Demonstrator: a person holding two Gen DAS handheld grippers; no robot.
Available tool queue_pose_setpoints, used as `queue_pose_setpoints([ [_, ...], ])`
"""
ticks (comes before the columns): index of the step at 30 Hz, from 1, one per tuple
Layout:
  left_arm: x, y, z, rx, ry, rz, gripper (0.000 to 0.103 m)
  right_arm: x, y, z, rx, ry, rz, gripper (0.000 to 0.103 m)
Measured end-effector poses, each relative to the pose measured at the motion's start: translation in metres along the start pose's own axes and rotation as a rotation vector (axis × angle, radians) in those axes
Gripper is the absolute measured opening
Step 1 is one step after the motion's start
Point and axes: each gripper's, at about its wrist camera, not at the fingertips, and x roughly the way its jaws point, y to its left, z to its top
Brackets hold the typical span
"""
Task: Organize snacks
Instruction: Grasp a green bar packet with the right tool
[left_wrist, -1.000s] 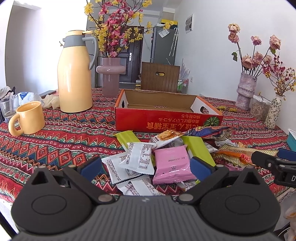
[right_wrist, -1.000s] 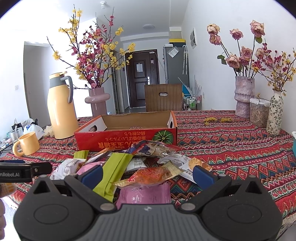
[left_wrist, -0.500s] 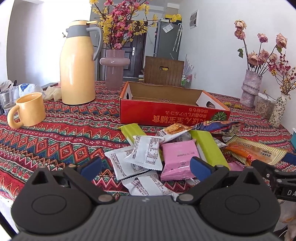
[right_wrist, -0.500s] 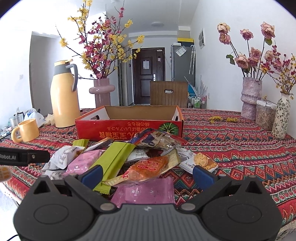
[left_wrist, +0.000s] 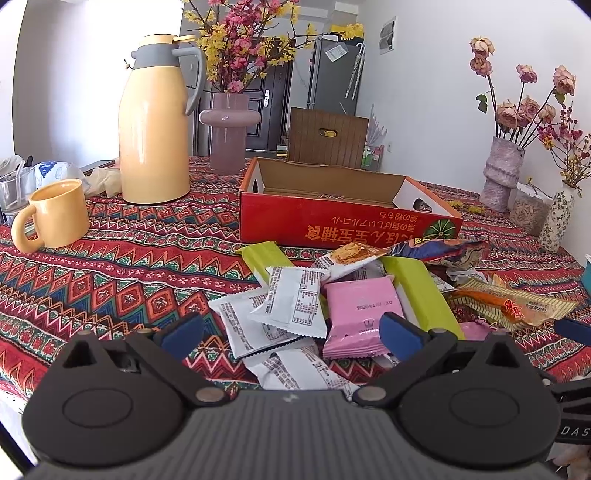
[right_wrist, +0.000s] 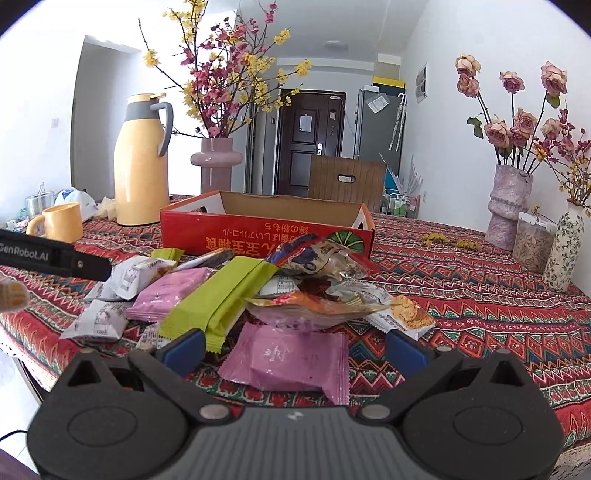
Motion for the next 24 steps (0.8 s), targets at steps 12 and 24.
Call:
queue_pose_setpoints([
  [12, 0.003, 0.003, -0.001, -0.011, 0.008, 0.004, 0.103, 0.041, -0.015, -0.01, 0.025, -0.048, -0.097, 0.103],
  [24, 0.013, 0.011, 0.0, -0.023, 0.027, 0.032, 0.103, 0.076, -0.021, 0.003, 0.051, -0.109, -0.138, 0.068],
])
